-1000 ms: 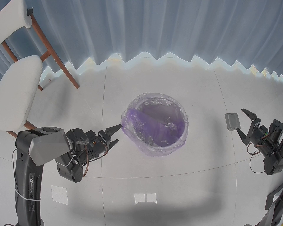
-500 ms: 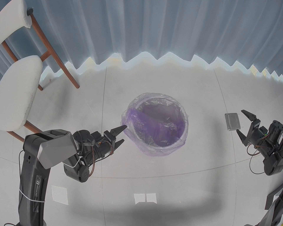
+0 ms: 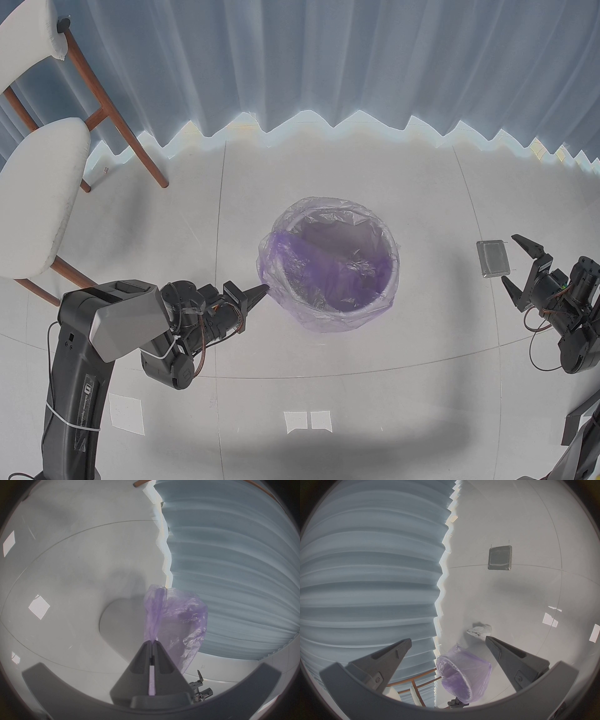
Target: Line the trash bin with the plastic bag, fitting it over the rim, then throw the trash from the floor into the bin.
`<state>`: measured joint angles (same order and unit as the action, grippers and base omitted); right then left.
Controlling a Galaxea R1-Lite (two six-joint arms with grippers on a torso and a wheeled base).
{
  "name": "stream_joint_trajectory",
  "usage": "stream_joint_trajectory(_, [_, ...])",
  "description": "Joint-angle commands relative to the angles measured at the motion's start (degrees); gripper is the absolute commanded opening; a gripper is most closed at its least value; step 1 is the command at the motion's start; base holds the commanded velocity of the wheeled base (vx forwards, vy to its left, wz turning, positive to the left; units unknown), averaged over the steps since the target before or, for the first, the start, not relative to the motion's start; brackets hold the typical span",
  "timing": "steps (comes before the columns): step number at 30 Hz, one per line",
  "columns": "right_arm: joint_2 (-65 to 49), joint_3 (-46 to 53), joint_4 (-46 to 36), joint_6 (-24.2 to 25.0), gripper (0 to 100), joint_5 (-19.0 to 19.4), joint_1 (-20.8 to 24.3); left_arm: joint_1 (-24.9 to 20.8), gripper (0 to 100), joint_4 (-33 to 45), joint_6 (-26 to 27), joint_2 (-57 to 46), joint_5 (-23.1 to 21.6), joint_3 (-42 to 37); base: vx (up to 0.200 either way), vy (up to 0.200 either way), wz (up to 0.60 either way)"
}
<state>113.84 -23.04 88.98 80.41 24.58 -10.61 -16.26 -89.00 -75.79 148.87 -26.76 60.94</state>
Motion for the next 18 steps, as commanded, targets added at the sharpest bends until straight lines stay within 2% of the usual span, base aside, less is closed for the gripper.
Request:
stream_joint_trajectory(1, [0.07,0.01,1.02,0.01,100,0.03,-0.03,-0.35,0,-0.03,0.20,0.19,0.13,-0.38,0.000,0.000,0.00])
stream_joint_trajectory(7, [0.33,0.01,1.02,0.01,100,0.03,-0.56,-1.76,0,0.06,2.22,0.81,0.39,-1.26,0.000,0.000,0.00])
stream_joint_trajectory(9, [0.60,0.01,1.02,0.01,100,0.03,-0.82,-2.46,0,0.06,6.36,2.39,0.48,-1.35,0.000,0.000,0.00])
stream_joint_trajectory(12, [0.69,0.01,1.02,0.01,100,0.03,-0.91,-2.90,0,0.06,9.78,3.88,0.57,-1.26,0.000,0.000,0.00])
stream_joint_trajectory(18, [1.30,-0.16,1.02,0.01,100,0.03,-1.44,-3.34,0,0.15,11.80,5.29,1.01,-1.09,0.000,0.000,0.00])
